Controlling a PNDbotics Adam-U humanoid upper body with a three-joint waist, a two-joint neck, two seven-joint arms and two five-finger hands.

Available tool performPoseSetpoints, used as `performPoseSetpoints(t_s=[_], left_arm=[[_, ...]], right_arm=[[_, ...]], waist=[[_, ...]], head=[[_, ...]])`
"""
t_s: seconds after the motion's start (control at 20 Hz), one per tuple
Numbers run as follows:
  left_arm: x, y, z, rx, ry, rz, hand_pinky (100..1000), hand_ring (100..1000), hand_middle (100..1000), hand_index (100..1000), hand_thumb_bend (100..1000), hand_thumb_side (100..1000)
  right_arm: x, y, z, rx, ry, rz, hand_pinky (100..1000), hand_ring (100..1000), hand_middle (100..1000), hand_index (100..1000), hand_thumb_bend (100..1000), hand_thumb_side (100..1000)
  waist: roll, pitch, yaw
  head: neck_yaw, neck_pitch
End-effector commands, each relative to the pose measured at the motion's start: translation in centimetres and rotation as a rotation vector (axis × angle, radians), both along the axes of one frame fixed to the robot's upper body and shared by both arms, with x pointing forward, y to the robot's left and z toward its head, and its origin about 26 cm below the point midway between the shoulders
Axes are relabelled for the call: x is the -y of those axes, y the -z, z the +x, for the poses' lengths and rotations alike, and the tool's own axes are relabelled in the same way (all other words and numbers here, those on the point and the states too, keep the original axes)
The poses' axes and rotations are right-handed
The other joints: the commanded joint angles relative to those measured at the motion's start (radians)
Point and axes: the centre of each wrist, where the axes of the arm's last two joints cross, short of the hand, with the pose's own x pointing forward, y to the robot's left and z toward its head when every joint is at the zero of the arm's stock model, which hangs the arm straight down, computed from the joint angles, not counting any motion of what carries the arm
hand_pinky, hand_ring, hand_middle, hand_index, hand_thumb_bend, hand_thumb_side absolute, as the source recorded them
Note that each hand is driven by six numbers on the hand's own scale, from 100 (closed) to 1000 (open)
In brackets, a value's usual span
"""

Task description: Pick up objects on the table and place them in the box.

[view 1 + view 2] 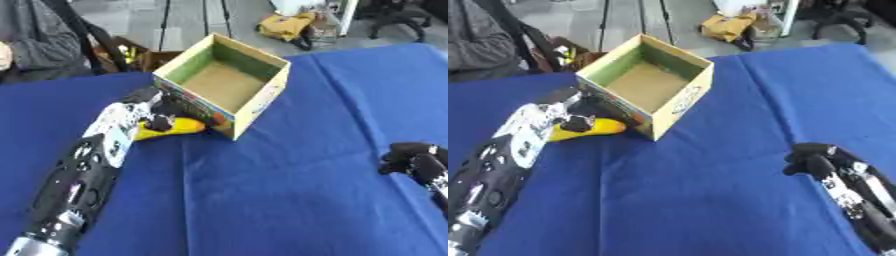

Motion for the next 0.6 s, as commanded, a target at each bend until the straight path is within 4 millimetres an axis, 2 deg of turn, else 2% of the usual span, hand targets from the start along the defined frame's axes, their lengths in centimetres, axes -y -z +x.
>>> performPoseSetpoints(t_s=[0.05,0.4,0.6], left_arm=[[-1.5,-1.4,0.1,0.02,-0.005,-0.003,797,761,716,839,309,174],[-2.2,-3.4,-0.3,0.036,0.023,0.004,802,759,717,845,313,194],[-2.6,-3.5,-0.5,0.02,0.012,0.027,810,765,730,867,333,212]], right_arm=[[0.0,-0.8,-0.1,0.028,-0.007,-0.003,808,654,657,790,183,700],[0.1,-0.8,-0.1,0.028,0.0,-0.004,808,655,657,790,182,700],[0.2,-0.8,-0.1,0.028,0.003,-0.005,808,655,657,791,182,700]], waist=[[-0.006,-0.016,0.003],[-0.007,-0.02,0.013],[-0.008,-0.022,0.018]], head=[[-0.003,-0.01],[-0.006,-0.013],[-0.007,-0.016]])
